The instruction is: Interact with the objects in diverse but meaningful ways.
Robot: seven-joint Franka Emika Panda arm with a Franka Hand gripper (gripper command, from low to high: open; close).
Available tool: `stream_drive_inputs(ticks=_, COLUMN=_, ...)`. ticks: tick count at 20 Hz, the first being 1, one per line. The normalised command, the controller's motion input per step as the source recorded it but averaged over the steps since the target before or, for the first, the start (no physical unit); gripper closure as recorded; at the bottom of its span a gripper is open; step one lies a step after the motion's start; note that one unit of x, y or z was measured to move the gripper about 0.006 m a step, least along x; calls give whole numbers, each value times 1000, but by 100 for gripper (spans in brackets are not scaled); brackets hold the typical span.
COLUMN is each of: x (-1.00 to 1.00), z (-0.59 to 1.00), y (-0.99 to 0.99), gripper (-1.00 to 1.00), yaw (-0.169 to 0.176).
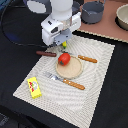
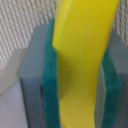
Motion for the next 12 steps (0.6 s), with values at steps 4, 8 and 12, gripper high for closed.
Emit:
stream_drive_inputs(ticks=4, x=0, z=611, y=558, gripper=100, yaw=0)
stream_drive_inputs(ticks=8, x=-140, z=952, y=539, gripper=100, yaw=0)
stream_drive_inputs(ticks=12, x=-137, z=749, y=298, gripper=100, yaw=1)
